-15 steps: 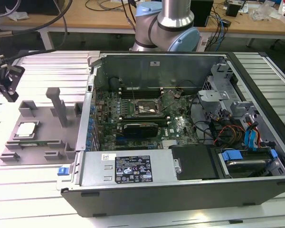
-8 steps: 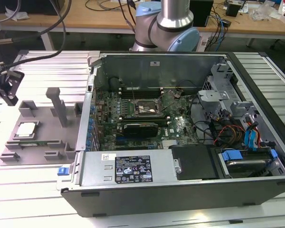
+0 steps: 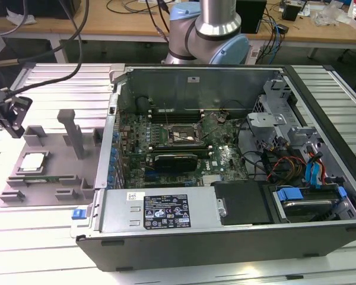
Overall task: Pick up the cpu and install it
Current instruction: 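Pick up the cpu and move it towards the insertion slot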
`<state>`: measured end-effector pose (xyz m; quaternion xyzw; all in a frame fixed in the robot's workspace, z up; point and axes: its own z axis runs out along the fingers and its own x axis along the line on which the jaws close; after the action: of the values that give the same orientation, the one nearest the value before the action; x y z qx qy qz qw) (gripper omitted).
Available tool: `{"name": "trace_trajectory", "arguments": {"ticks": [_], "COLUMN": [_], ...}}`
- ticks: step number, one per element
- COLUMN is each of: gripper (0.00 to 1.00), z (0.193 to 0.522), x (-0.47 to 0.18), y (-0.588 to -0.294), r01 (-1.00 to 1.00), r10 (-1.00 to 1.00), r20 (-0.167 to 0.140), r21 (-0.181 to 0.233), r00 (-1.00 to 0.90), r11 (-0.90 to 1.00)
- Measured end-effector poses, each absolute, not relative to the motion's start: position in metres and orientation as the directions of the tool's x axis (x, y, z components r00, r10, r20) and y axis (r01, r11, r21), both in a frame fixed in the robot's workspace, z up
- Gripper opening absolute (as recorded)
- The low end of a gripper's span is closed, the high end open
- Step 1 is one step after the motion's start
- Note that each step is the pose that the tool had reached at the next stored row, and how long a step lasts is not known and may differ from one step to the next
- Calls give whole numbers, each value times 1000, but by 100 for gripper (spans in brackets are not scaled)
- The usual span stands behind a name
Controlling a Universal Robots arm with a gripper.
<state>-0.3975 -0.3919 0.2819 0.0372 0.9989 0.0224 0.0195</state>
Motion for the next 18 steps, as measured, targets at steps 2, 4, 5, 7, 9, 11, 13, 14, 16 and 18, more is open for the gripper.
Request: {"name": "trace_trajectory", "arguments": {"ticks": [2, 4, 5, 7, 9, 11, 13, 14, 16, 18], "gripper": [11, 11, 11, 11, 11, 11, 11, 11, 11, 11], "z": [280, 279, 277, 271, 267, 263, 257, 256, 249, 244], "x": [-398, -398, -398, -399, -400, -400, -400, -400, -401, -401], "y": [-392, -392, -392, -392, -393, -394, -395, -395, -397, -398], "r01": [73, 74, 74, 73, 74, 74, 73, 73, 74, 74], "r10": [75, 75, 75, 75, 75, 75, 75, 75, 75, 75], "r20": [-37, -37, -37, -37, -37, -37, -37, -37, -37, -37], "r21": [46, 46, 46, 46, 47, 47, 47, 47, 47, 47], "r00": [-996, -996, -996, -996, -996, -996, -996, -996, -996, -996], "r11": [996, 996, 996, 996, 996, 996, 996, 996, 996, 996]}}
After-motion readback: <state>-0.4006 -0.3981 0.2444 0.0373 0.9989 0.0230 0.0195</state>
